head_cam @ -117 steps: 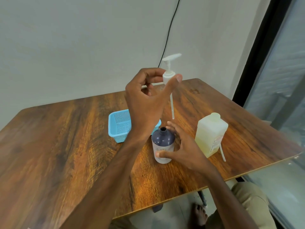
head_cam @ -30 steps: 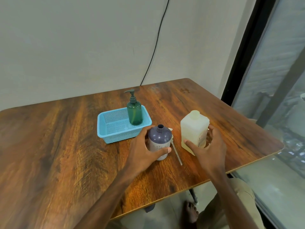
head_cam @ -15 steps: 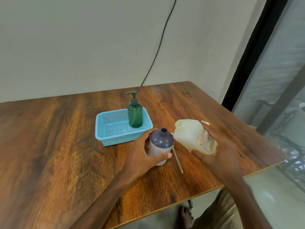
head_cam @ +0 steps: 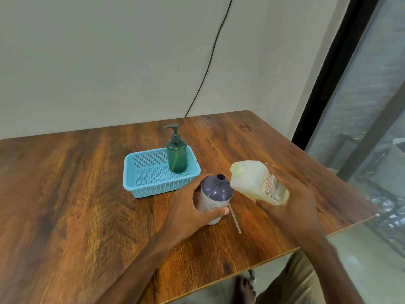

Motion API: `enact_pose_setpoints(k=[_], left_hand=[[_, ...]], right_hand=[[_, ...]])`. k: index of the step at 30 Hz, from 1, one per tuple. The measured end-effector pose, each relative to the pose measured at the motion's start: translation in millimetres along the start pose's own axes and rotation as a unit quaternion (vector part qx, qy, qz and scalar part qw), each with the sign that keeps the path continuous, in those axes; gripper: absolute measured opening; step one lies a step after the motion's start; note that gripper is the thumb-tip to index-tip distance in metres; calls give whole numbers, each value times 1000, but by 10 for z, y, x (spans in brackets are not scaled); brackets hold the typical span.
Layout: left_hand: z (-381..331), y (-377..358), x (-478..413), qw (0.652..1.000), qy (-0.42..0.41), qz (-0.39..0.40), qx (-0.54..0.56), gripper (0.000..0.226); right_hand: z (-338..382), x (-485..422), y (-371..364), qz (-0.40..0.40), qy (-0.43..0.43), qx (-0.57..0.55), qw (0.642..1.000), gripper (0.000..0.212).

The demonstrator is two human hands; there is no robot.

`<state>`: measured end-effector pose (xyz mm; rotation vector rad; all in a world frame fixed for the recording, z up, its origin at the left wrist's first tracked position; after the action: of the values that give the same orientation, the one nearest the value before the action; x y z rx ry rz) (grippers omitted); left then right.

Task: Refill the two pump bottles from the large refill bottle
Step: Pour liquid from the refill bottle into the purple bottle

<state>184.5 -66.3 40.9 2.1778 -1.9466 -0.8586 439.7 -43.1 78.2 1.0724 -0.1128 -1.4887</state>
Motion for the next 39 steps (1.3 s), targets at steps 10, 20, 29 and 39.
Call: enact_pose_setpoints(k=[10, 20, 29, 39], left_hand=[[-49, -60, -39, 1000, -12, 12, -13, 90], [-156, -82, -62, 999, -37, 11, -23, 79], [-152, -114, -74, 999, -44, 21, -20, 82], [-159, -134, -73, 998, -40, 25, -29, 83]], right_hand=[[-54, -93, 167, -14, -9, 39, 999, 72], [-110, -126, 209, 17, -10, 75, 997, 75], [-80, -150, 254, 22, -7, 96, 995, 73], [-77, -162, 281, 42, -25, 82, 995, 72]])
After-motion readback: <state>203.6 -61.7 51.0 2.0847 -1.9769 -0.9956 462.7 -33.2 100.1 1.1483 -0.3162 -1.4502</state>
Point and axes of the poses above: each hand's wrist, its own x-axis away from the middle knuckle, its own y-axis out of the back of the hand, z = x × y, the point moved 7 cm from there along -x, towards the middle knuckle, and after that the axes turned 4 degrees about y, right-handed, at the moved point
